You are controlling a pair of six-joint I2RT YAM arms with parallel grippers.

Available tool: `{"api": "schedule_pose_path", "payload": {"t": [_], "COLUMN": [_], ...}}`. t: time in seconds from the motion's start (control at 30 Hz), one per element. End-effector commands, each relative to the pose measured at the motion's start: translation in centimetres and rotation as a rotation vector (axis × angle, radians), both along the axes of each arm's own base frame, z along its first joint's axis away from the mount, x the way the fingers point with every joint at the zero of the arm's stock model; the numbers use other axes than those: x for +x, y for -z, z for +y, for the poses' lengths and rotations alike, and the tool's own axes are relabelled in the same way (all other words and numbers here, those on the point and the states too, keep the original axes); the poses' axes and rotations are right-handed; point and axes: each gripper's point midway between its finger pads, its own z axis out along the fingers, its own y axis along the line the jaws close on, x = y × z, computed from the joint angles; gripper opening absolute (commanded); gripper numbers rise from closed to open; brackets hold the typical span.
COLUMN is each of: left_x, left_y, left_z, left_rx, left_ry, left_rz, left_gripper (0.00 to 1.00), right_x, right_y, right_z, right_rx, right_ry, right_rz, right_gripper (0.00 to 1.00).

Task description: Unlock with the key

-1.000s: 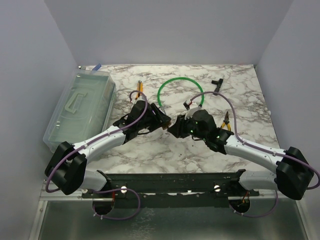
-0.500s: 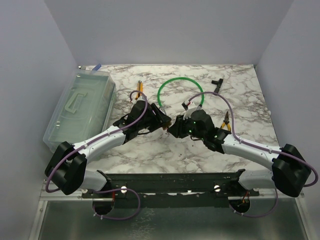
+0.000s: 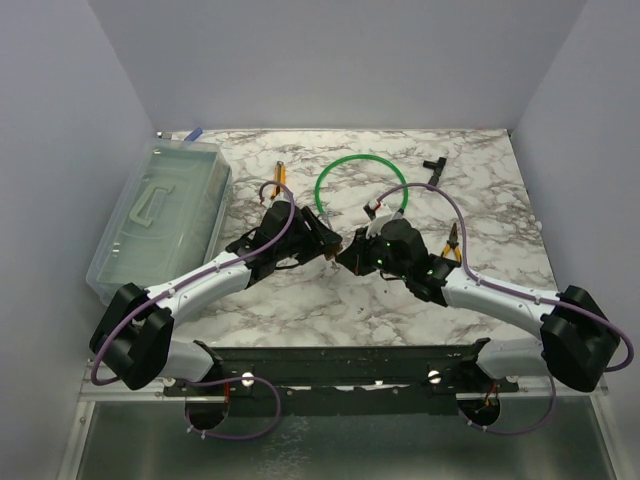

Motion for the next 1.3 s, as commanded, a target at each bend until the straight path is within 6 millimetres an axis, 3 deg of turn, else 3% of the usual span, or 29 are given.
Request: {"api": "schedule_pose_path", "payload": {"t": [0.0,0.5,1.27], "left_x": [0.3,-0.2,-1.1], "left_y": [-4.2,-5.1,-6.8], "left_z": [-0.9,-0.9,-0.9], "left_rx": [-0.115,-0.146,-0.226], "left_ry": [0.017,0.032,0.064], "left_rz": [-0.106,-0.143,-0.212], "left_gripper": [0.00,0.00,0.00], "right_x": [0.8,1.5,1.2], "right_y": [-0.6,0.5,-0.7], "right_z": [0.4,0.5,1.8], "right_rx": [0.019,0.038,0.181], "right_ry": [0.017,0.076,0.052], "right_rz": [-0.014,0.019,0.063], "right_gripper": [0.01,0.00,0.00]}}
